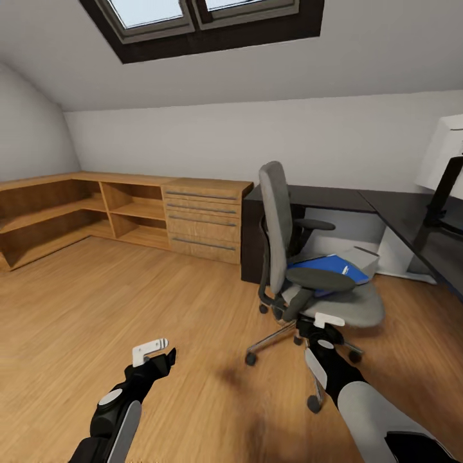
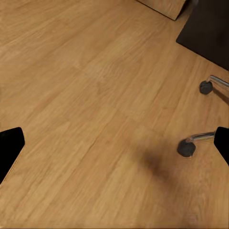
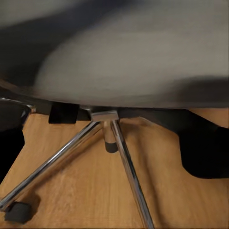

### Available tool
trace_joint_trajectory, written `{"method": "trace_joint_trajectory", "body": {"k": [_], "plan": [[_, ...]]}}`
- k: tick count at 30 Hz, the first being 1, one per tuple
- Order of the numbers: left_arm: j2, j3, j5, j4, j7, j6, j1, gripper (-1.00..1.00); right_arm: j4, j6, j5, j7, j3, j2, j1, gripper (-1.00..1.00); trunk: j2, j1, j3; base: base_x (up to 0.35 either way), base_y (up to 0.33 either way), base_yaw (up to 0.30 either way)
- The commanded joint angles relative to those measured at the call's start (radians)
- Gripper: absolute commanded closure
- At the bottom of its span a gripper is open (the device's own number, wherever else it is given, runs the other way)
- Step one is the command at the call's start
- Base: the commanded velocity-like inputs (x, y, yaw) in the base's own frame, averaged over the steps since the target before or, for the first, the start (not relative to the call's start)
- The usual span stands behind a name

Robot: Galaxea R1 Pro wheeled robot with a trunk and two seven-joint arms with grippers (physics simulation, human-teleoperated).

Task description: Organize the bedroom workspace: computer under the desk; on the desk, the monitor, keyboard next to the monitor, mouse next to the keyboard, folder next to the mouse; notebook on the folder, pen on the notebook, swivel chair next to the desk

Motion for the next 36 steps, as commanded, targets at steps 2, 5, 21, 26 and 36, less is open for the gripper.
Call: {"method": "trace_joint_trajectory", "body": {"k": [2, 5, 21, 26, 36], "plan": [[0.000, -0.002, 0.010, -0.001, 0.009, 0.003, -0.001, -1.00, 0.000, -0.007, -0.011, 0.001, -0.002, 0.000, 0.000, -1.00, 0.000, 0.000, -0.001, 0.000, 0.000, 0.258], [0.000, -0.002, 0.010, -0.001, 0.009, 0.003, -0.001, -1.00, 0.000, -0.007, -0.011, 0.001, -0.002, 0.000, 0.000, -1.00, 0.000, 0.000, -0.001, 0.000, 0.000, 0.259], [0.000, -0.002, 0.010, -0.001, 0.009, 0.003, -0.001, -1.00, -0.001, -0.007, -0.009, 0.001, -0.002, 0.000, 0.000, -1.00, 0.000, 0.000, -0.001, -0.093, 0.000, 0.119], [0.000, -0.002, 0.010, -0.001, 0.009, 0.003, -0.001, -1.00, -0.001, -0.007, -0.009, 0.001, -0.002, 0.000, 0.000, -1.00, 0.000, 0.000, -0.001, -0.324, 0.000, 0.001], [-0.001, -0.002, 0.010, -0.001, 0.008, 0.004, -0.001, -1.00, -0.001, -0.007, -0.010, 0.001, -0.003, 0.000, 0.000, -1.00, 0.000, 0.000, -0.001, -0.246, 0.000, -0.017]]}}
